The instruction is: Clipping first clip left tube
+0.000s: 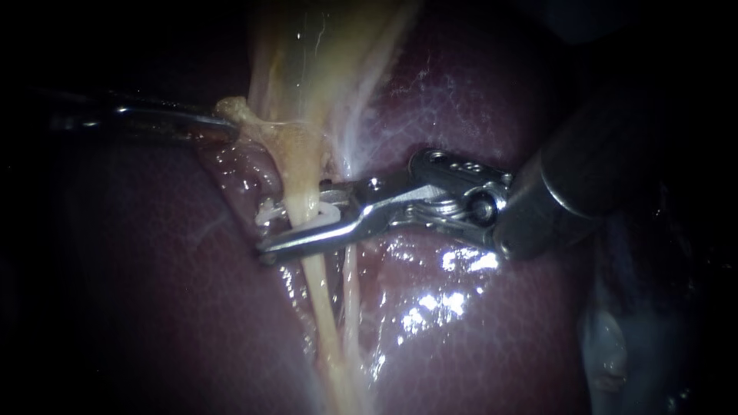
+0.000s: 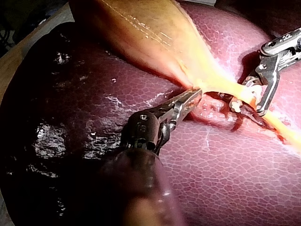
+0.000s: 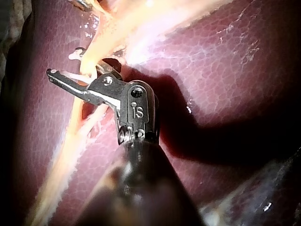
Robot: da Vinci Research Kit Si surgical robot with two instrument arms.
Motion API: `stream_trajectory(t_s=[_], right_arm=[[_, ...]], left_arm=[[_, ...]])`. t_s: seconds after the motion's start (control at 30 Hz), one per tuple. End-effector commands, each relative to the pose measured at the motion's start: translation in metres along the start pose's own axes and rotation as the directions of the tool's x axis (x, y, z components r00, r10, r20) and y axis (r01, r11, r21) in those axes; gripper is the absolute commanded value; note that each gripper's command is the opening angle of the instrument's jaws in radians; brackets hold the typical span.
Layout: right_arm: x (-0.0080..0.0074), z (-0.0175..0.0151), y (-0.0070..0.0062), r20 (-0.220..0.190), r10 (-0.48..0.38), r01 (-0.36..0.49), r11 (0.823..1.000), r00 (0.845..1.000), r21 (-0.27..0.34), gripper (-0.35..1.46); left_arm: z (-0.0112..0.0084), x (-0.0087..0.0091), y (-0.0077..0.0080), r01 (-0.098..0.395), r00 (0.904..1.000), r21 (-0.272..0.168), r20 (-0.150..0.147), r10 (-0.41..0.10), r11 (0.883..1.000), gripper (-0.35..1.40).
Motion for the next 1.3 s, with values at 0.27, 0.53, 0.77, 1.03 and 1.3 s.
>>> stream_trajectory(t_s=[0.27, 0.53, 0.77, 1.03, 1.3], right_arm=[[-0.0004, -0.0005, -0.0008, 0.010, -0.002, 0.002, 1.000, 1.000, 0.005, 0.43], [-0.0035, -0.0002, -0.0025, 0.081, 0.010, -0.014, 0.999, 0.997, 0.046, 0.43], [-0.0069, 0.0010, -0.0037, 0.135, 0.067, -0.081, 0.991, 0.989, 0.104, 0.43], [-0.0095, 0.0029, -0.0040, 0.160, 0.108, -0.134, 0.979, 0.981, 0.156, 0.41], [-0.0094, 0.0028, -0.0040, 0.154, 0.109, -0.135, 0.977, 0.982, 0.164, 0.35]], left_arm=[[-0.0001, -0.0001, 0.0000, 0.001, 1.0000, -0.001, -0.001, -0.001, 1.000, -0.35], [-0.0002, 0.0000, 0.0000, 0.001, 1.0000, -0.001, -0.001, -0.001, 1.000, -0.35], [-0.0002, 0.0000, 0.0000, 0.001, 1.0000, 0.000, -0.001, -0.001, 1.000, -0.35], [-0.0003, 0.0000, 0.0001, 0.001, 1.0000, 0.001, -0.002, -0.001, 1.000, -0.35], [-0.0003, 0.0000, 0.0001, 0.001, 1.0000, 0.001, -0.002, -0.001, 1.000, -0.35]])
